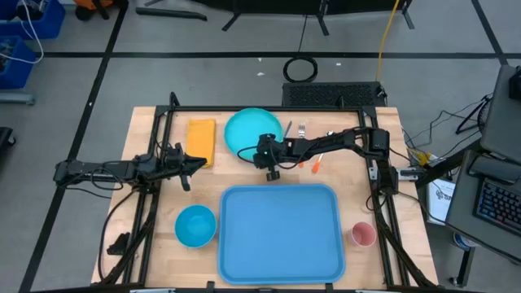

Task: Set up tray
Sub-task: Put the green plate on the blue serving tray

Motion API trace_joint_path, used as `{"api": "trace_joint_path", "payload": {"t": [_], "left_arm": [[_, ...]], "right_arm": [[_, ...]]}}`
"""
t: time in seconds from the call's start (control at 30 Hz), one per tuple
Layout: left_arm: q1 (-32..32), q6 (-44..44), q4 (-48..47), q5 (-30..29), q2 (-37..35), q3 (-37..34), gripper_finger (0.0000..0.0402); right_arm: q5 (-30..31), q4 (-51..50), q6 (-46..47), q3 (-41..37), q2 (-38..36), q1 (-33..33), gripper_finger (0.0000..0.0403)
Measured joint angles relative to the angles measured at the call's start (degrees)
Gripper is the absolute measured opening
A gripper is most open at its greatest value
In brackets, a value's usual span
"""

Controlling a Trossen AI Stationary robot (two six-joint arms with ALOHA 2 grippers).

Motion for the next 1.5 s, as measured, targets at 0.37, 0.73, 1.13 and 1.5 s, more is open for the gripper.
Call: {"api": "trace_joint_path", "payload": {"t": [0.37, 0.73, 1.13, 1.5], "left_arm": [[0.0, 0.0, -0.1, 0.0, 0.0, 0.0, 0.0037], [0.0, 0.5, -0.1, 0.0, 0.0, 0.0, 0.0037], [0.0, 0.5, -0.1, 0.0, 0.0, 0.0, 0.0037], [0.0, 0.5, -0.1, 0.0, 0.0, 0.0, 0.0037]], "right_arm": [[5.3, 0.2, -0.7, 0.0, 0.0, 1.3, 0.0002], [10.4, 0.8, -3.0, -0.1, -3.3, 3.8, 0.0001], [11.6, -5.3, 0.3, -0.1, -10.3, 5.4, 0.0000], [12.1, -9.9, 2.3, 0.0, -14.5, 8.3, 0.0000]]}}
